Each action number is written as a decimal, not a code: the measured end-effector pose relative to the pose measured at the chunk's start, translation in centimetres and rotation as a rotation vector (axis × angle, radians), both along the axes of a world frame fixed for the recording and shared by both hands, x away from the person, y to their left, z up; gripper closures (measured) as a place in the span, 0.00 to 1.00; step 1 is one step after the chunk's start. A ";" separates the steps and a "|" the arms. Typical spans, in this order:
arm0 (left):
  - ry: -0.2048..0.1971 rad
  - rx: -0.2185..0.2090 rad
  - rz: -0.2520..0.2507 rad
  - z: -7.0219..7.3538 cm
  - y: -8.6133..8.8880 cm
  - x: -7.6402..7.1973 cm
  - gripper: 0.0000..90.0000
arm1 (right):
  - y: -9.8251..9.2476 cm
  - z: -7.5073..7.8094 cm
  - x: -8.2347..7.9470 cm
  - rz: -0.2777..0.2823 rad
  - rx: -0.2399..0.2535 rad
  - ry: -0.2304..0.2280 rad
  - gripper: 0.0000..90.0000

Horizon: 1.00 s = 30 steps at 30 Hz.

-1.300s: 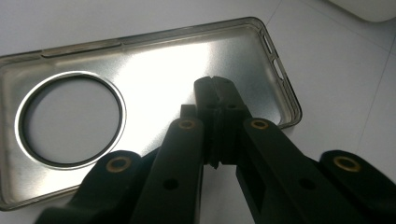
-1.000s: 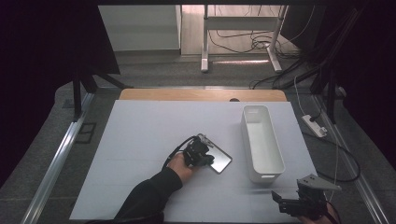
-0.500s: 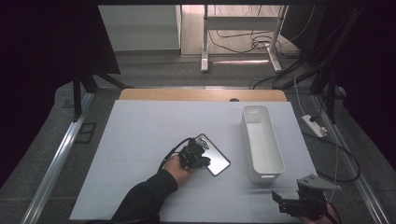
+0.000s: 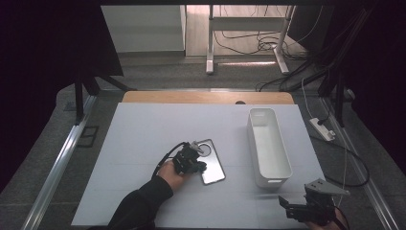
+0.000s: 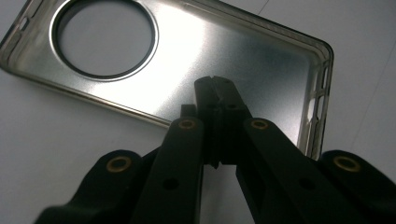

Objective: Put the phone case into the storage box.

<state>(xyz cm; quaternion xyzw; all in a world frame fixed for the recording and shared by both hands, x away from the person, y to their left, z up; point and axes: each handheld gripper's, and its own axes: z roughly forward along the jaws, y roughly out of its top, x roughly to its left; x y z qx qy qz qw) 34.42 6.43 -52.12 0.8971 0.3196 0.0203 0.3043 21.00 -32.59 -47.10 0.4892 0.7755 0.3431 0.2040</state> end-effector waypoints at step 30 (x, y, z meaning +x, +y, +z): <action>-0.035 0.055 0.115 -0.1 5.1 1.2 0.99 | 0.0 0.0 0.0 -0.003 0.001 -0.001 0.00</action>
